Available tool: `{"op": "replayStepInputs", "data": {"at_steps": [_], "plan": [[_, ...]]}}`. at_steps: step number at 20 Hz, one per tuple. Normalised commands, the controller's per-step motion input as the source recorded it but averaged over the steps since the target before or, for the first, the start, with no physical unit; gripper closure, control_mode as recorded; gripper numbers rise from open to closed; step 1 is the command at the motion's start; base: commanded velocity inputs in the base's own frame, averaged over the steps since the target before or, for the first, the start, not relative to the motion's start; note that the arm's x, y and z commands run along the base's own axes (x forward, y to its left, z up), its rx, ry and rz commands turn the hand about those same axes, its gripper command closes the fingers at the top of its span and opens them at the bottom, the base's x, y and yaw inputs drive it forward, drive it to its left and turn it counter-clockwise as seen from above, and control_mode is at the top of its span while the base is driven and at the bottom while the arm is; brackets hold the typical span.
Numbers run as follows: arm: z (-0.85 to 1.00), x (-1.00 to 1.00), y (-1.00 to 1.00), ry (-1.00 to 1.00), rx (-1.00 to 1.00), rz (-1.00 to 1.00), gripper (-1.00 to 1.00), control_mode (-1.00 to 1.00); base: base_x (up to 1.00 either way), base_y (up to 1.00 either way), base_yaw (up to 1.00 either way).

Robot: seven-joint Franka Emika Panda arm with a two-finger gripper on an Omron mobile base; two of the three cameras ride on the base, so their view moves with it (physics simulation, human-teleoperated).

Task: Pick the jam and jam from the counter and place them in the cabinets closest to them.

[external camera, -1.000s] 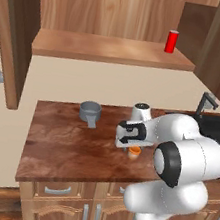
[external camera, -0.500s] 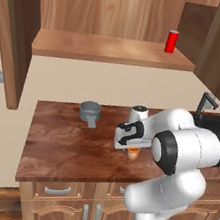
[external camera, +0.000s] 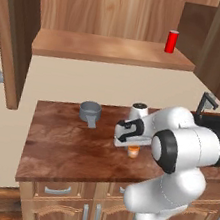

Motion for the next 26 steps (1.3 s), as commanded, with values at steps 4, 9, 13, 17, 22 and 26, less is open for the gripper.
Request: {"op": "replayStepInputs", "data": {"at_steps": [4, 9, 13, 17, 22, 26], "plan": [[0.34, 0.00, -0.05, 0.00, 0.03, -0.03, 1.00, -1.00, 0.00, 0.00, 0.00], [0.46, -0.07, -0.09, 0.00, 0.01, -0.03, 1.00, -1.00, 0.00, 0.00, 0.00], [0.52, -0.18, -0.10, 0.00, 0.00, -0.01, 1.00, -1.00, 0.00, 0.00, 0.00], [0.54, -0.31, -0.12, 0.00, 0.02, 0.00, 1.00, -1.00, 0.00, 0.00, 0.00], [0.52, -0.43, -0.11, 0.00, 0.02, 0.00, 1.00, -1.00, 0.00, 0.00, 0.00], [0.57, -0.35, -0.07, 0.00, 0.02, 0.00, 1.00, -1.00, 0.00, 0.00, 0.00]]}}
